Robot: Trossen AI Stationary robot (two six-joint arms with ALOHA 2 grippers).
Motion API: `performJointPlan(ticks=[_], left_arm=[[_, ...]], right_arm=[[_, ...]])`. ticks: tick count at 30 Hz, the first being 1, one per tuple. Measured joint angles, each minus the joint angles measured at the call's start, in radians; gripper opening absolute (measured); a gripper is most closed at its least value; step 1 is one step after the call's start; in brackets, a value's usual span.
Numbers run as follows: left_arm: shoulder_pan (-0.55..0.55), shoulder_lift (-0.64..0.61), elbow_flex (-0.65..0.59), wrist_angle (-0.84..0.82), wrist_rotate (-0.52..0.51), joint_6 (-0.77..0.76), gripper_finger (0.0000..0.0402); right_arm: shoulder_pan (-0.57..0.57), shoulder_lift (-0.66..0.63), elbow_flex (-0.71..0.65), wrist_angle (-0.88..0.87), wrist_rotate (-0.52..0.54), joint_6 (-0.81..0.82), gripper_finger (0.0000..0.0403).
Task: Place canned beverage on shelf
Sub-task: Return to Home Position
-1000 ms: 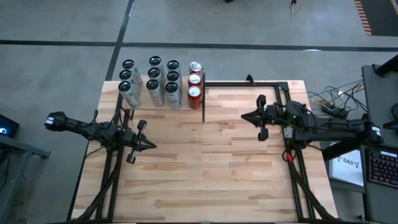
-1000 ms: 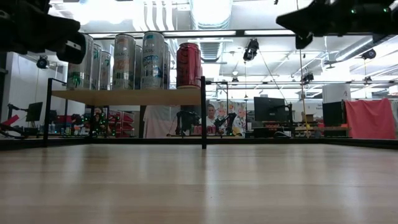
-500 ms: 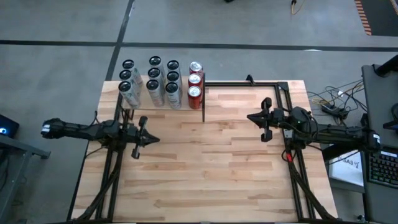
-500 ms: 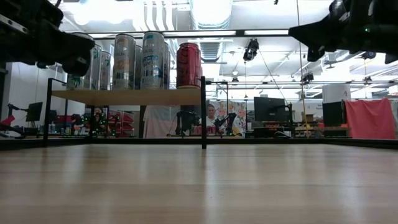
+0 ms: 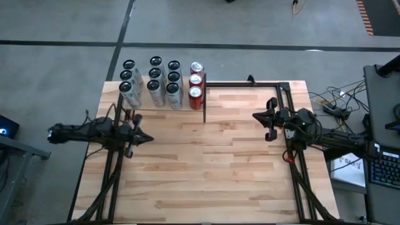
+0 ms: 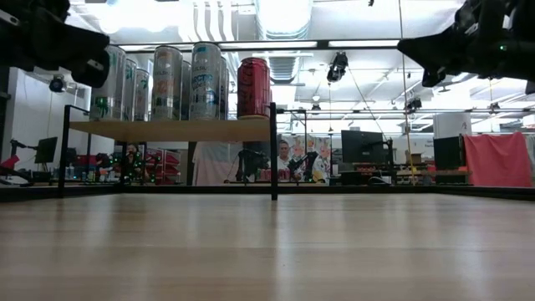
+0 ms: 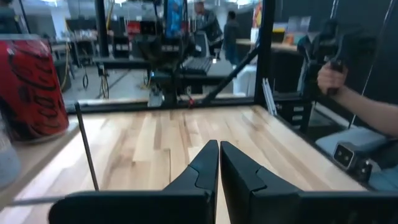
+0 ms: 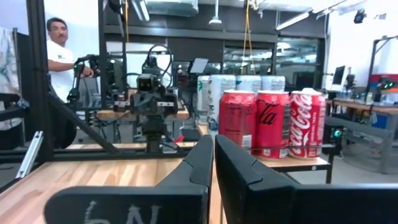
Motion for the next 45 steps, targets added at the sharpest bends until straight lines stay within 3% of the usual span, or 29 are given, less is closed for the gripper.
performJointPlan(ticks=[6, 13, 19, 27, 33, 37, 42, 45], left_arm=[[0.002, -0.023, -0.036, 0.012, -0.001, 0.001, 0.0000], [0.002, -0.031, -0.116, 0.132, -0.006, -0.007, 0.0000], [0.001, -0.029, -0.154, 0.211, 0.018, -0.016, 0.0000], [0.001, -0.024, -0.154, 0.191, 0.018, -0.001, 0.0000], [0.001, -0.026, -0.152, 0.191, -0.025, -0.004, 0.0000], [0.001, -0.021, -0.152, 0.190, -0.034, -0.007, 0.0000], [0.001, -0.020, -0.152, 0.191, -0.034, -0.024, 0.0000], [0.001, -0.019, -0.151, 0.191, -0.034, -0.047, 0.0000]], right_arm=[[-0.040, -0.014, -0.038, 0.010, -0.010, 0.011, 0.0009], [-0.071, -0.018, -0.044, 0.007, -0.141, -0.021, 0.0009], [-0.071, -0.017, -0.057, -0.002, -0.144, -0.029, 0.0009], [-0.071, -0.013, -0.057, -0.100, -0.154, -0.060, 0.0009], [-0.071, -0.013, -0.057, -0.057, -0.163, -0.053, 0.0009], [-0.071, -0.008, -0.057, -0.115, -0.142, -0.071, 0.0009], [-0.071, -0.009, -0.057, -0.113, 0.035, -0.121, 0.0009], [-0.071, -0.008, -0.057, -0.113, 0.030, -0.109, 0.0009]])
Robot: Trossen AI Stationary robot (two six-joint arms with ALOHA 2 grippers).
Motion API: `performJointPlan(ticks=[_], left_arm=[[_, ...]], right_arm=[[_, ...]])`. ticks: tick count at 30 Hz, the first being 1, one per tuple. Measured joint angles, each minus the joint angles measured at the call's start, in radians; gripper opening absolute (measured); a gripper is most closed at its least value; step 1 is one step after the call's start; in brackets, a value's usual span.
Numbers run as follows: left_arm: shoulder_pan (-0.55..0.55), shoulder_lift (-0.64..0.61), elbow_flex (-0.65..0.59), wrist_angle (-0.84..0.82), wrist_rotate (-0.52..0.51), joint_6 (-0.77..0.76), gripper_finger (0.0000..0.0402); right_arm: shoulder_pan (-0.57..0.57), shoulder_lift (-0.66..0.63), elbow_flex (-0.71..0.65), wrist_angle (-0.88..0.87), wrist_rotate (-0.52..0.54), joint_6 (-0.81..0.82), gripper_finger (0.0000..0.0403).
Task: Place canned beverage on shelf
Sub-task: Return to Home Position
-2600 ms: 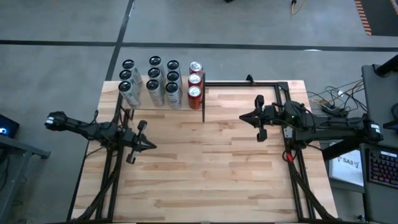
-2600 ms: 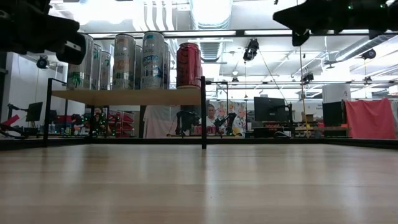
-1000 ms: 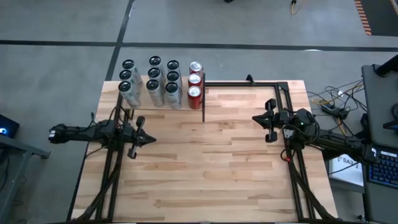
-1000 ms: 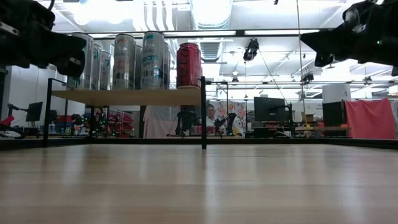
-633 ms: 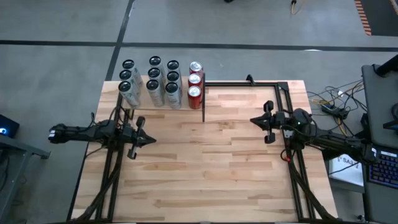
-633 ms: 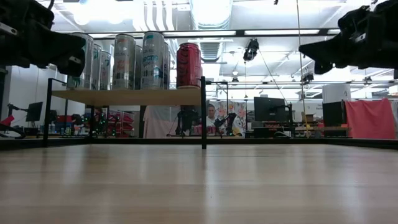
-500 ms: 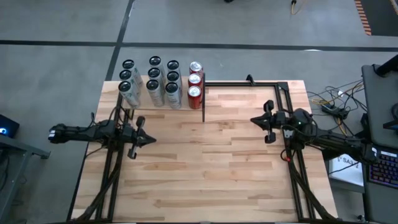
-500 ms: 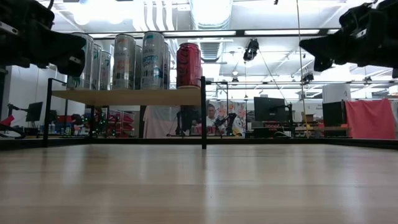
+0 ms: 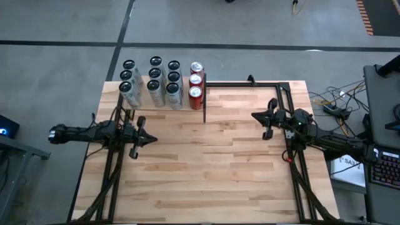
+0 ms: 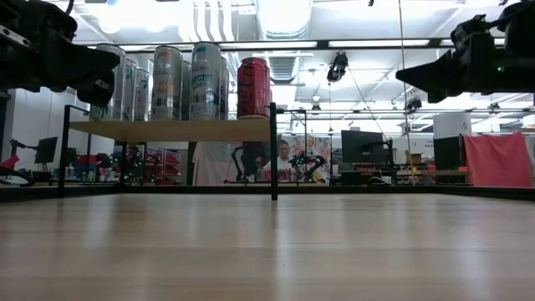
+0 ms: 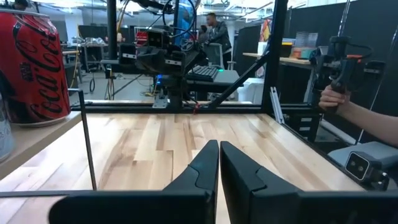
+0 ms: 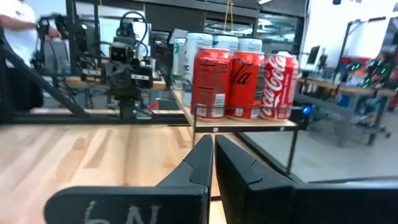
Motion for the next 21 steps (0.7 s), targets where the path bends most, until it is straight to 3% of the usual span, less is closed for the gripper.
performJointPlan(ticks=[4, 21], left_arm=[[0.000, 0.003, 0.000, 0.000, 0.000, -0.002, 0.0000], [0.000, 0.008, 0.001, 0.000, 0.000, -0.002, 0.0000]], right_arm=[[0.000, 0.000, 0.000, -0.017, 0.001, 0.069, 0.0009], [0.000, 0.004, 0.000, -0.023, 0.011, 0.012, 0.0009]])
